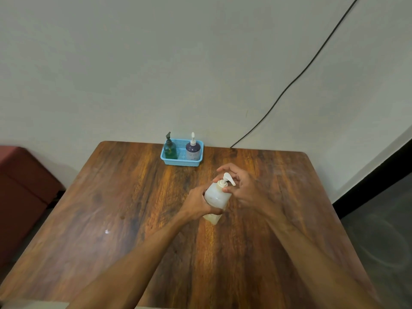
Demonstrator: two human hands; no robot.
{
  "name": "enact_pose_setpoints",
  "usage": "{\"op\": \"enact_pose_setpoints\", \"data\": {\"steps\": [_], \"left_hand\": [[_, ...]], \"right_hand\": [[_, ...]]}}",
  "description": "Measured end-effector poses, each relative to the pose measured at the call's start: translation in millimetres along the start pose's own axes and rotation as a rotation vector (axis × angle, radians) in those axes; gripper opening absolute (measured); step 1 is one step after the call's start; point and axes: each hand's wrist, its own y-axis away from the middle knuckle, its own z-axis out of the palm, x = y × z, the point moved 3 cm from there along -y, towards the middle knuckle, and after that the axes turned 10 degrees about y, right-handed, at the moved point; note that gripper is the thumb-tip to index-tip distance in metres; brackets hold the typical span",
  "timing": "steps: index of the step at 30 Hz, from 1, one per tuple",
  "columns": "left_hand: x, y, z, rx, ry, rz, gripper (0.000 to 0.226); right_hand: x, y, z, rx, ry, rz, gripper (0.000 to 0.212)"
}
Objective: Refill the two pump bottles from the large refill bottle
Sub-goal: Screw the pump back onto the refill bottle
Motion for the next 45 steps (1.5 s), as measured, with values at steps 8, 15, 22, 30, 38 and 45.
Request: {"op": "enact_pose_setpoints", "data": {"steps": [8, 15, 22, 30, 38, 45], "left_hand": [[0, 1, 2, -0.01, 0.002, -0.012, 0.077], [0, 2, 1, -0.007, 0.024, -0.03, 0.083], [-2, 0, 2, -0.058, 0.03, -0.04, 0.081], [-3, -1, -3, -0.109, 0.056, -0.066, 0.079], [3, -2, -4, -0.048, 0.092, -0.029, 0.085], [4, 0, -5, -0.024, 0.08, 0.006, 0.091]], "right_hand": [[-4, -6, -3, 0.017, 0.159, -0.046, 0.066], [5, -4, -3, -0.054, 0.056, 0.009, 0.079], [-1, -5, -2, -0.087, 0.004, 0.022, 0.053], [-5, -7, -3, -0.156, -0.001, 0.014, 0.053], [-4, -11, -7, 0.001, 0.1, -0.053, 0.071], [10, -8, 2, 0.125, -0.089, 0.03, 0.05]]}}
